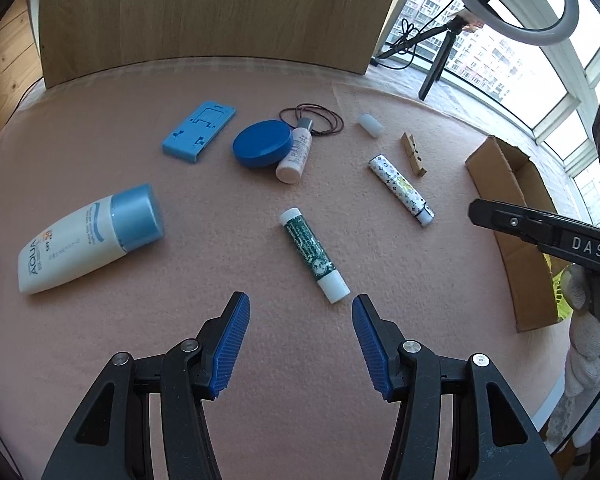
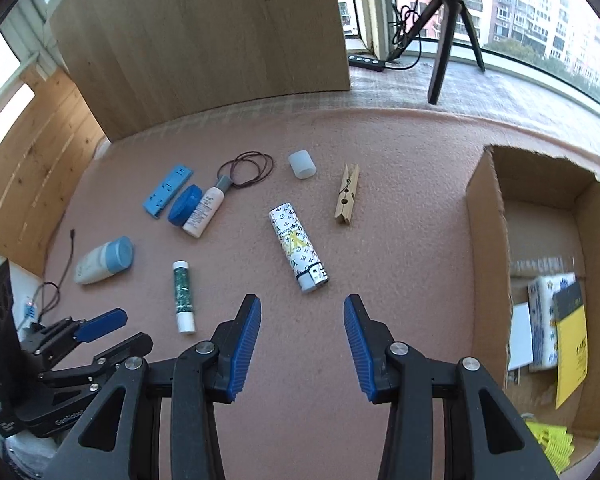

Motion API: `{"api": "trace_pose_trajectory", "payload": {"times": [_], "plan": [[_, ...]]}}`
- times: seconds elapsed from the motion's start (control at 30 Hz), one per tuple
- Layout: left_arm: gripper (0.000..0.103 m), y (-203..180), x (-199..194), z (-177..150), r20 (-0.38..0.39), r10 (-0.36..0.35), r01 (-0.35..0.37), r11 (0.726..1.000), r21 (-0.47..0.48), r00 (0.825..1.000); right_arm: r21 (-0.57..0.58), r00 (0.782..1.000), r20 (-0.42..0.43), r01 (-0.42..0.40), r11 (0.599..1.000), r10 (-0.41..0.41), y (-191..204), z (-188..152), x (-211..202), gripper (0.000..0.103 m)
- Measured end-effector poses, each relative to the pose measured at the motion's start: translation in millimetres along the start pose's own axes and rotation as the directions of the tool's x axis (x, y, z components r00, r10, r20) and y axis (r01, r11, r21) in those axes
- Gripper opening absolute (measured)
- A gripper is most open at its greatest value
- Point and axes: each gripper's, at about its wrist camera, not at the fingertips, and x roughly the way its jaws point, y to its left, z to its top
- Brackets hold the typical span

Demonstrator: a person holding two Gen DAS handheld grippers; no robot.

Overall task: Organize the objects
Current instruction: 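Grasp the patterned white tube with the right gripper while the left gripper grasps the green lip balm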

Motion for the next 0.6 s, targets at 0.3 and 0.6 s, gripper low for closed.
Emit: {"api": "trace_pose_trajectory", "payload": {"times": [0.3,0.6], "plan": [[0.057,-14.8,22.6,27.2,-0.028,0.007,-0.007,1.0,-0.018,1.0,-0.038,0.997,-0.073,0.007,0.999,-0.01,9.6,22.2,43.3,0.04],[0.038,-14.8,44.6,27.6,-0.071,0.014,-0.016,0.999,-0.034,0.997,-0.041,0.993,-0.105,0.039,0.998,-0.043,11.6,34.7,70.5,0.04]]}}
